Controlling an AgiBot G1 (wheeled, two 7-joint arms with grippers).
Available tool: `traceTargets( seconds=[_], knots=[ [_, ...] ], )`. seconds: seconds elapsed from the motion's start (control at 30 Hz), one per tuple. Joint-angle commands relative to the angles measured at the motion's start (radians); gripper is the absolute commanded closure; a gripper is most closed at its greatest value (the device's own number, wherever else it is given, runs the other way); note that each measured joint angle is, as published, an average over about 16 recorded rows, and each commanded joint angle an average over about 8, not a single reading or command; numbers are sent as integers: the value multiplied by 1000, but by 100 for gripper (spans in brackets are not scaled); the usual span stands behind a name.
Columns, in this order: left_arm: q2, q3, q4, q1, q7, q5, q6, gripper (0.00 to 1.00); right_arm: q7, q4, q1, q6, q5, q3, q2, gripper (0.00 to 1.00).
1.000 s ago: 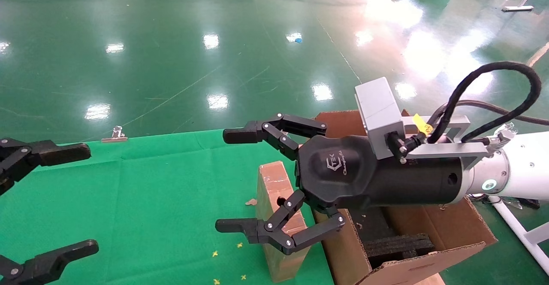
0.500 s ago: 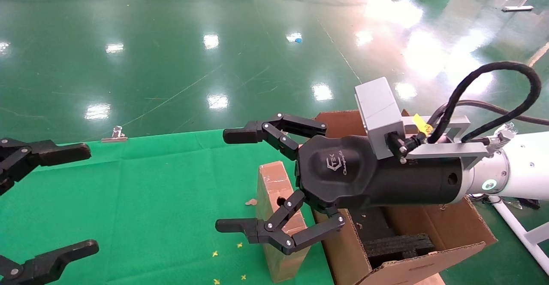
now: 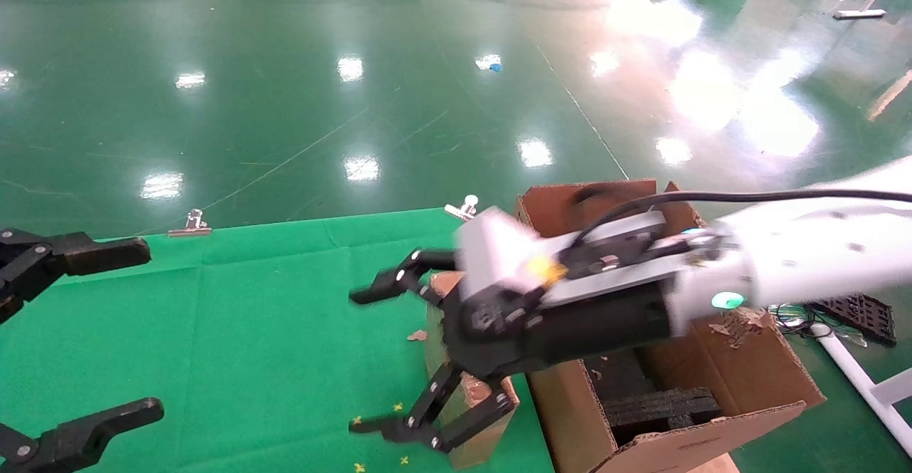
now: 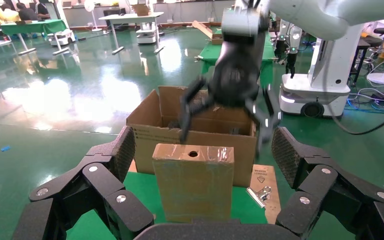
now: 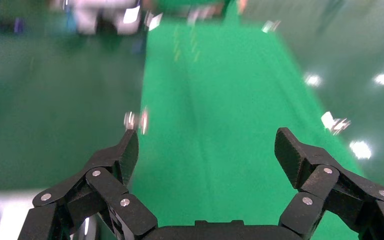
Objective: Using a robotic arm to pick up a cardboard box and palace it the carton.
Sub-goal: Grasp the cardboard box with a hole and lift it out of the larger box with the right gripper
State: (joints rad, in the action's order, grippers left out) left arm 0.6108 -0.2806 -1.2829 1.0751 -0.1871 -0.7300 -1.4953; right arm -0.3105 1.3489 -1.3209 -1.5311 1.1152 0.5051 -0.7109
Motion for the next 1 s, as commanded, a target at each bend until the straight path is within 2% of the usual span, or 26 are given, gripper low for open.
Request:
traceTargets(
  seconds=[0.03, 0.23, 0.4, 0.7, 0.83, 1.0],
  knots=[
    [0, 0, 0, 0, 0, 0, 0, 0, -23, 5, -63, -20, 89, 46, -29, 0],
    [0, -1, 0, 0, 0, 0, 0, 0, -89, 6, -268, -49, 319, 277, -143, 0],
    [0, -1, 0, 0, 1, 1, 0, 0, -188, 3, -450, -56, 427, 471, -202, 0],
    [-1, -2, 0, 0, 1, 1, 1, 0, -308, 2, -751, -59, 386, 771, -221, 0],
    [-1, -2, 0, 0, 1, 1, 1, 0, -348, 2, -815, -52, 350, 904, -232, 0],
    [-1, -2, 0, 1, 1, 2, 1, 0, -391, 2, -837, -34, 319, 1016, -251, 0]
  ],
)
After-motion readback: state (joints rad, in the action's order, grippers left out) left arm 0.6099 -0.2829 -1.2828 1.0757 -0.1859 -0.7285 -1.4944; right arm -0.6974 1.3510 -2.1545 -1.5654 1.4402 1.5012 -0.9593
